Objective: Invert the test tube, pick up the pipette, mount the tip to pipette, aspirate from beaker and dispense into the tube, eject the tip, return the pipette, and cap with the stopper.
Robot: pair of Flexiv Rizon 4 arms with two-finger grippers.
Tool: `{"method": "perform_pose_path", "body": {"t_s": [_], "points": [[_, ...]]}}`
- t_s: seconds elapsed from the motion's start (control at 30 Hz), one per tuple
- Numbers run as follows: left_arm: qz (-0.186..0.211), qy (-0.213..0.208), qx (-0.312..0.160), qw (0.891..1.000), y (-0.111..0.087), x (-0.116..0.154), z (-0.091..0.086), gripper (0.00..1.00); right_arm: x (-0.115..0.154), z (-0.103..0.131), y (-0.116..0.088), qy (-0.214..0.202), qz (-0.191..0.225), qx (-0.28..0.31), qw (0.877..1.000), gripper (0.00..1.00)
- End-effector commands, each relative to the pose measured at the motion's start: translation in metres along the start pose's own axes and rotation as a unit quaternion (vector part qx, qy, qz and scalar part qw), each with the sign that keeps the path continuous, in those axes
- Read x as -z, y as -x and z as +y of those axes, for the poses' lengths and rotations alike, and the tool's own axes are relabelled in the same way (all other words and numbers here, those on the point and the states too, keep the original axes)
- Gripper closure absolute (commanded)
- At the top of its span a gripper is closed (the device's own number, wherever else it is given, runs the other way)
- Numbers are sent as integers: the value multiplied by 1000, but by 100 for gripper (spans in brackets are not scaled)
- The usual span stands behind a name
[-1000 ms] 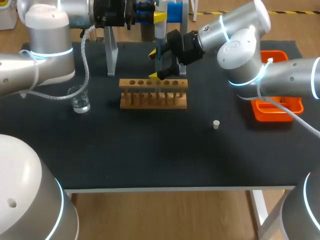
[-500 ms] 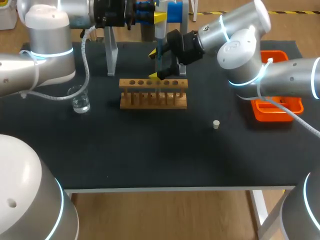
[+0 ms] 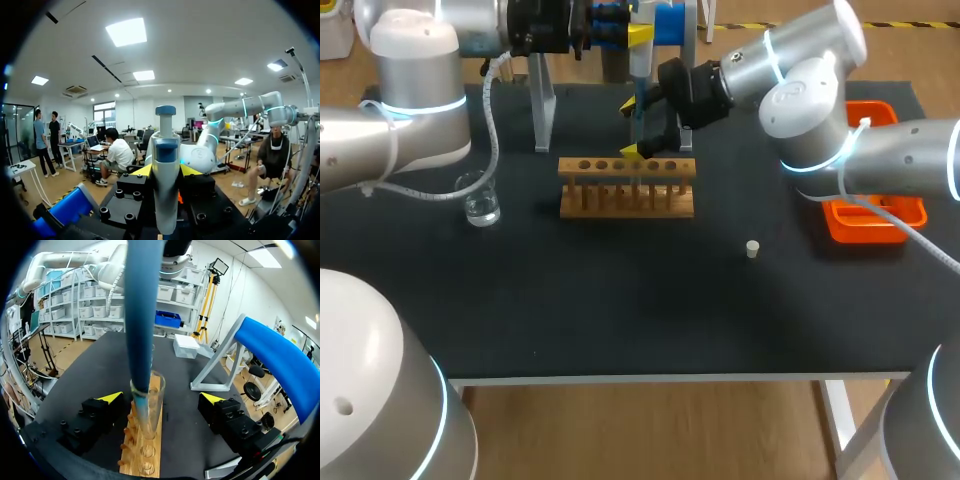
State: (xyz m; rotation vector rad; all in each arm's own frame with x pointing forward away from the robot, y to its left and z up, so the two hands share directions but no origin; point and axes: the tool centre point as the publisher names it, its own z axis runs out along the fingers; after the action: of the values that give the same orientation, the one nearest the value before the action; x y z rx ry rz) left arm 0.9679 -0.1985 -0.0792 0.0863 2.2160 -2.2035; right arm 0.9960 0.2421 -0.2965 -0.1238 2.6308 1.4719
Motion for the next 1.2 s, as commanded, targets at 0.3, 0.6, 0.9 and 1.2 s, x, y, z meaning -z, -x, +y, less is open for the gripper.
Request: {"method": "perform_pose_path", "body": {"t_s": [0.3,0.6,0.9,1.2], "points": [[-1,-1,-1,1000,0,0,0,100,55,1,-21,28,-20,20,999,0],[-1,-1,-1,1000,0,0,0,100,93,3,-30,45,-36,32,998,0],[-1,-1,-1,1000,0,0,0,100,147,27,-36,96,-54,29,994,0],[-1,-1,-1,1000,0,0,0,100,189,56,-39,129,-69,7,989,0]]}}
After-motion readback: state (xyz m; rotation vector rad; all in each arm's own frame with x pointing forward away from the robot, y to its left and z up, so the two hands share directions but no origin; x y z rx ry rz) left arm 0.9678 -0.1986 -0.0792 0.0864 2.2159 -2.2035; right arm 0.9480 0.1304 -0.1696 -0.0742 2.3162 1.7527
